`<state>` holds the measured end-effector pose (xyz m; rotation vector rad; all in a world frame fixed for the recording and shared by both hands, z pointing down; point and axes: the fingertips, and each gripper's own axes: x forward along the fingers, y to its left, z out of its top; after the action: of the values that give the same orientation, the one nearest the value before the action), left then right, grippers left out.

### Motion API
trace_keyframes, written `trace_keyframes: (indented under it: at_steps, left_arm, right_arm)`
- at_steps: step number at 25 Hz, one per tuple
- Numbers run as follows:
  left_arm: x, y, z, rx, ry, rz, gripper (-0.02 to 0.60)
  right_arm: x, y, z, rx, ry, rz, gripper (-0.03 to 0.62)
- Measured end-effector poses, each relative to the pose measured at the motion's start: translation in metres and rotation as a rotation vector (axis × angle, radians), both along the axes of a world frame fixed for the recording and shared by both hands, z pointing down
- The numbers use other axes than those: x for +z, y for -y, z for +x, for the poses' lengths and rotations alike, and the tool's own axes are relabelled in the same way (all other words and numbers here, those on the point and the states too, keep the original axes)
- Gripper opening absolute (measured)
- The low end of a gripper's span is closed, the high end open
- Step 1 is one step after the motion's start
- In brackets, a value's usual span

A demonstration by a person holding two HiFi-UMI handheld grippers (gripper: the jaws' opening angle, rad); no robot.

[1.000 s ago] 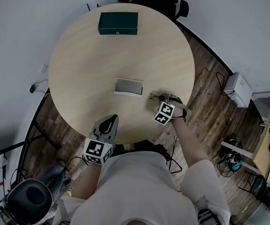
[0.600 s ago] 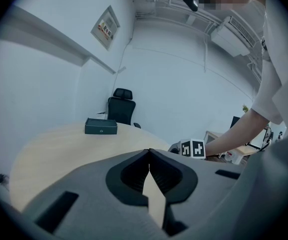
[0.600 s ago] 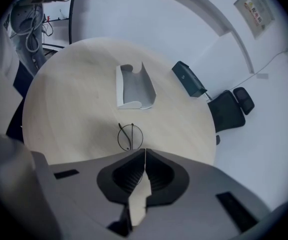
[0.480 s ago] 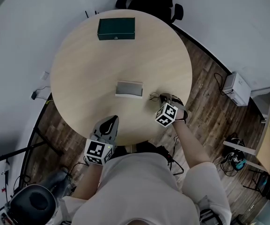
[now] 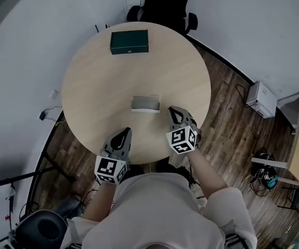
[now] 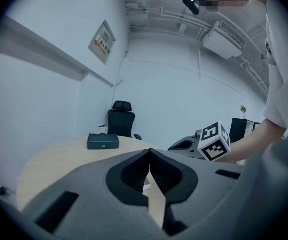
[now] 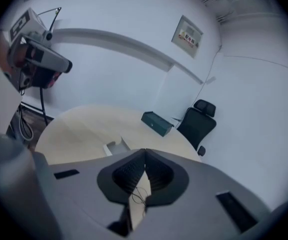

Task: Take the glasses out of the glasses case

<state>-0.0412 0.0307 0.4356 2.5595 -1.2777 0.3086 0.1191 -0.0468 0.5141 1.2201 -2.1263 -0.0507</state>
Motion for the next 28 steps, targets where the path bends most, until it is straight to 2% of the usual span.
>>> trace_keyframes:
  at_steps: [3,7,12,17,22,28]
  left_arm:
    - [-0.02,-0.002,-0.005,-0.011,-0.015,0.052,0.009]
    - [-0.044,0.0,-0.016,-0.042,-0.015,0.125,0.009]
    - [-0.067,0.0,-0.025,-0.084,0.009,0.19,0.009]
    - [-0.08,-0.005,-0.032,-0.105,0.021,0.226,0.009]
    - [-0.09,-0.008,-0.037,-0.134,-0.001,0.227,0.008]
    - [-0.102,-0.011,-0.038,-0.143,0.015,0.246,0.009]
  right_arm:
    - [-0.041,-0.017,-0.017,0.035,0.132,0.059,0.012]
    - [-0.078,-0.036,-0.039,0.063,0.305,0.084,0.012]
    - [-0.121,-0.06,-0.048,0.082,0.448,0.127,0.012]
    - [-0.145,-0.08,-0.053,0.096,0.524,0.159,0.012]
    - [-0.157,-0.09,-0.056,0.101,0.546,0.178,0.012]
    - [-0.169,-0.096,-0.059,0.097,0.577,0.192,0.012]
